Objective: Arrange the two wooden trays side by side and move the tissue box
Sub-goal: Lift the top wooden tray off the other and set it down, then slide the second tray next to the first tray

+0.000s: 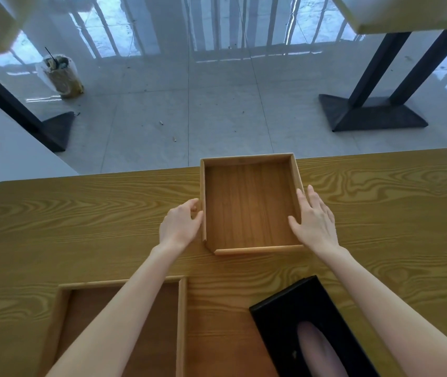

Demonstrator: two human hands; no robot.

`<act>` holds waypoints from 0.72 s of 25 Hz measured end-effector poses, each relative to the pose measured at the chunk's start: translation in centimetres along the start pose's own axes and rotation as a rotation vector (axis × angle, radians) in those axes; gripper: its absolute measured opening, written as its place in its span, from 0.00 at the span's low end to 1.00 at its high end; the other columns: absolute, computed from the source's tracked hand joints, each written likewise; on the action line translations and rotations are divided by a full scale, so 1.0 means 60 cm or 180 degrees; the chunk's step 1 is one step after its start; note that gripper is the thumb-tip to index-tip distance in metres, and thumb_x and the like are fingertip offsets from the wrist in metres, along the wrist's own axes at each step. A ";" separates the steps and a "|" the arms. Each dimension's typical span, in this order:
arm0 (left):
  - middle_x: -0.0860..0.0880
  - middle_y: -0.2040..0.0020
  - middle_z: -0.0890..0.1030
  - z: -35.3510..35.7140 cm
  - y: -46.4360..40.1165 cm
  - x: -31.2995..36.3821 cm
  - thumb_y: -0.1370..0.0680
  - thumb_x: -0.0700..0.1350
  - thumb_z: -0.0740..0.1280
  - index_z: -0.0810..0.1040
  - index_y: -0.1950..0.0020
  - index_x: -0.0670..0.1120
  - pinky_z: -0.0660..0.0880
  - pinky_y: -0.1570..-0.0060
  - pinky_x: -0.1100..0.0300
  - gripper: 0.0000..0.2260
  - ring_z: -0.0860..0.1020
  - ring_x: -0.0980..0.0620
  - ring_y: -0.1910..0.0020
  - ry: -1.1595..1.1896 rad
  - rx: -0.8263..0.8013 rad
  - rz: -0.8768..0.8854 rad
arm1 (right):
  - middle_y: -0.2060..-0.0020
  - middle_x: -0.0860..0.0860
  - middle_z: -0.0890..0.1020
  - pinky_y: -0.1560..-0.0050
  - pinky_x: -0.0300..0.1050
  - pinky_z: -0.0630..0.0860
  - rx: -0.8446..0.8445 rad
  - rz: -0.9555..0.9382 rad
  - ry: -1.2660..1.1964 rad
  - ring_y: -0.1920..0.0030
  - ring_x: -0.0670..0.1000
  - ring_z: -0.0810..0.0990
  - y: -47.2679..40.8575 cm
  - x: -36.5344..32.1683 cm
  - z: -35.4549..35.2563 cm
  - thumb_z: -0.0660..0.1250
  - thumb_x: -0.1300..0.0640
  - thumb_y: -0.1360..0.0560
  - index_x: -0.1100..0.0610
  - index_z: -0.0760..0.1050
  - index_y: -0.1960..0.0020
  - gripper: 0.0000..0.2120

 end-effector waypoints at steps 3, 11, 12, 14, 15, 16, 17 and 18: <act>0.45 0.33 0.75 -0.031 0.025 0.000 0.21 0.48 0.59 0.66 0.29 0.48 0.74 0.42 0.50 0.20 0.74 0.45 0.35 -0.0504 0.0061 0.0235 | 0.24 0.55 0.50 0.25 0.56 0.49 0.0031 -0.0269 0.0133 0.24 0.54 0.49 0.026 -0.021 -0.009 0.61 0.54 0.24 0.54 0.52 0.26 0.30; 0.46 0.29 0.70 -0.093 0.144 -0.050 0.21 0.50 0.56 0.63 0.28 0.48 0.67 0.34 0.49 0.21 0.69 0.46 0.31 -0.0903 -0.0134 0.0401 | 0.24 0.55 0.51 0.25 0.55 0.46 -0.0008 -0.0611 0.0184 0.24 0.54 0.49 0.142 -0.110 -0.024 0.59 0.50 0.23 0.52 0.51 0.26 0.30; 0.46 0.29 0.69 -0.097 0.157 -0.065 0.21 0.51 0.56 0.63 0.28 0.48 0.64 0.31 0.48 0.22 0.68 0.46 0.30 -0.0961 -0.0112 0.0400 | 0.24 0.55 0.52 0.25 0.55 0.47 -0.0016 -0.0640 0.0159 0.24 0.54 0.49 0.160 -0.122 -0.023 0.59 0.50 0.23 0.53 0.51 0.26 0.29; 0.45 0.28 0.68 -0.101 0.191 -0.098 0.21 0.52 0.56 0.62 0.27 0.48 0.61 0.28 0.46 0.22 0.66 0.47 0.29 -0.1033 -0.0098 0.0380 | 0.24 0.56 0.53 0.25 0.55 0.47 -0.0031 -0.0733 0.0158 0.24 0.54 0.50 0.204 -0.144 -0.012 0.59 0.50 0.23 0.53 0.52 0.26 0.29; 0.46 0.27 0.67 -0.102 0.207 -0.114 0.21 0.52 0.56 0.62 0.27 0.48 0.60 0.28 0.46 0.23 0.65 0.47 0.28 -0.1035 -0.0091 0.0363 | 0.24 0.56 0.54 0.25 0.55 0.47 -0.0046 -0.0786 0.0159 0.24 0.54 0.50 0.224 -0.153 -0.003 0.59 0.50 0.23 0.53 0.52 0.26 0.29; 0.46 0.27 0.66 -0.101 0.224 -0.131 0.21 0.52 0.55 0.61 0.27 0.48 0.59 0.27 0.46 0.23 0.63 0.47 0.27 -0.1038 -0.0078 0.0339 | 0.25 0.56 0.55 0.25 0.55 0.47 -0.0079 -0.0828 0.0158 0.24 0.54 0.51 0.246 -0.162 0.007 0.58 0.50 0.23 0.53 0.52 0.26 0.28; 0.46 0.26 0.64 -0.102 0.240 -0.147 0.21 0.52 0.55 0.60 0.26 0.48 0.57 0.27 0.46 0.23 0.61 0.47 0.26 -0.1041 -0.0058 0.0302 | 0.25 0.56 0.55 0.25 0.54 0.48 -0.0122 -0.0863 0.0146 0.24 0.54 0.51 0.267 -0.171 0.019 0.58 0.50 0.23 0.53 0.52 0.26 0.28; 0.46 0.25 0.62 -0.104 0.256 -0.165 0.21 0.52 0.55 0.59 0.26 0.49 0.55 0.26 0.46 0.24 0.58 0.47 0.25 -0.1035 -0.0047 0.0236 | 0.25 0.56 0.55 0.25 0.54 0.48 -0.0174 -0.0892 0.0135 0.24 0.53 0.52 0.287 -0.180 0.033 0.58 0.50 0.23 0.54 0.52 0.26 0.29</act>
Point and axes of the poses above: each hand's wrist, its own y-axis away from the middle knuckle, its own z-axis out of the palm, x = y × z, the point moved 1 cm from there along -y, towards the middle knuckle
